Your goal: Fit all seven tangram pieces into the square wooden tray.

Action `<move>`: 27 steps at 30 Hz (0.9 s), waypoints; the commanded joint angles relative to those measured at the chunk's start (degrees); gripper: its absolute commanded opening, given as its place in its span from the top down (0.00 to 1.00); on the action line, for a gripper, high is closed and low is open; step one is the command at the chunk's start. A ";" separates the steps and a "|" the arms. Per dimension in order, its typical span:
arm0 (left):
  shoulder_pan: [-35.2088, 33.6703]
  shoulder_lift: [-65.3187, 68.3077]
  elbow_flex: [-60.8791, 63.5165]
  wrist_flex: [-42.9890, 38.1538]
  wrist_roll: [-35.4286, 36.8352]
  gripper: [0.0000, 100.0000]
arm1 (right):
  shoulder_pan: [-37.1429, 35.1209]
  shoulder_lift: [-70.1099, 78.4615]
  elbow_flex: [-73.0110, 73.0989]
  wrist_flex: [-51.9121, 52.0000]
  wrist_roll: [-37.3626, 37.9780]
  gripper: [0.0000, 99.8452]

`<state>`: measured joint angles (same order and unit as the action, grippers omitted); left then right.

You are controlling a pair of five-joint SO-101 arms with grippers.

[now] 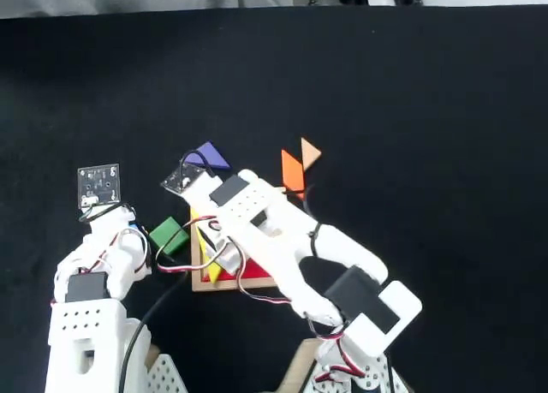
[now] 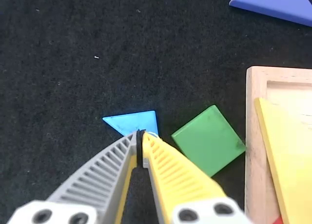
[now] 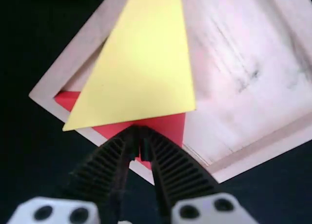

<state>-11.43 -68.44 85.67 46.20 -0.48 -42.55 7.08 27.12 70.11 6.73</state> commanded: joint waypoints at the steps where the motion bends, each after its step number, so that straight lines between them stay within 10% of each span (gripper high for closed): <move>1: -0.04 -0.62 -0.48 -0.70 0.44 0.97 | -1.14 0.04 -2.68 -1.14 -0.53 0.99; 27: -0.04 -0.62 -0.48 -0.79 0.44 0.97 | -1.14 -4.62 -7.16 2.20 -8.44 0.99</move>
<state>-11.43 -68.44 85.67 46.20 -0.48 -43.08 7.25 23.25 69.76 -1.63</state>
